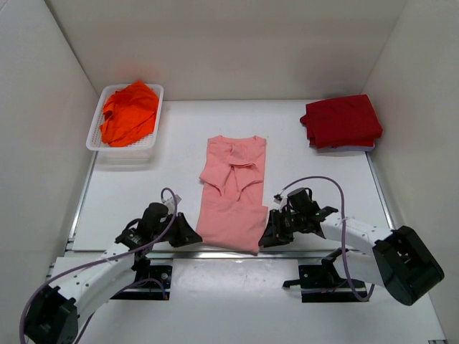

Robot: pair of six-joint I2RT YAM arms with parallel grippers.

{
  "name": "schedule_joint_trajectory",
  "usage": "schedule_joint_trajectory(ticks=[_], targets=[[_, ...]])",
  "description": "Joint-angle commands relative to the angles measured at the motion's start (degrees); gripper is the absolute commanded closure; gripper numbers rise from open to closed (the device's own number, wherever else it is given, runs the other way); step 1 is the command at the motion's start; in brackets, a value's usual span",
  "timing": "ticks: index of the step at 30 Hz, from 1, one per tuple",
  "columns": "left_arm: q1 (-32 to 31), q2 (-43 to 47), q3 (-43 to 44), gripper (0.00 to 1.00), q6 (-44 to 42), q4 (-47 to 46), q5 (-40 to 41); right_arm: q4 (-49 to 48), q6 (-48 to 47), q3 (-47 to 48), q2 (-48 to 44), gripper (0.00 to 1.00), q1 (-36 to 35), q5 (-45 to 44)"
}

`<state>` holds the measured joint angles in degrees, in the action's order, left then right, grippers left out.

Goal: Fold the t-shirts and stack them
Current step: Fold the folded rectangular tshirt in 1/3 of the way

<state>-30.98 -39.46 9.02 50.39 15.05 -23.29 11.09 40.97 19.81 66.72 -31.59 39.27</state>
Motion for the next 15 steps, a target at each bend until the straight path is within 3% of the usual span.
schedule_joint_trajectory(ticks=[1, 3, 5, 10, 15], targets=[[2.67, 3.77, -3.12, 0.73, 1.55, 3.94, -0.70, 1.47, 0.51, -1.80, -3.33, 0.66, 2.41, 0.20], [3.03, 5.09, -1.91, 0.55, 0.94, 4.63, -0.36, 2.79, -0.54, -1.45, -5.98, 0.44, 4.51, -0.68], [4.35, 5.72, -0.06, 0.50, -1.78, 5.77, 1.14, 3.94, -1.59, -0.83, -8.26, 0.40, 7.32, -1.73], [10.67, 2.29, 2.93, 0.49, -6.70, 2.45, -0.62, -1.40, -2.48, -2.40, -8.54, 0.42, 18.22, 3.70], [11.99, -5.95, 7.59, 0.50, -10.22, -3.35, 2.55, -7.04, -2.74, -0.31, -1.87, 0.44, 19.21, 3.46]])
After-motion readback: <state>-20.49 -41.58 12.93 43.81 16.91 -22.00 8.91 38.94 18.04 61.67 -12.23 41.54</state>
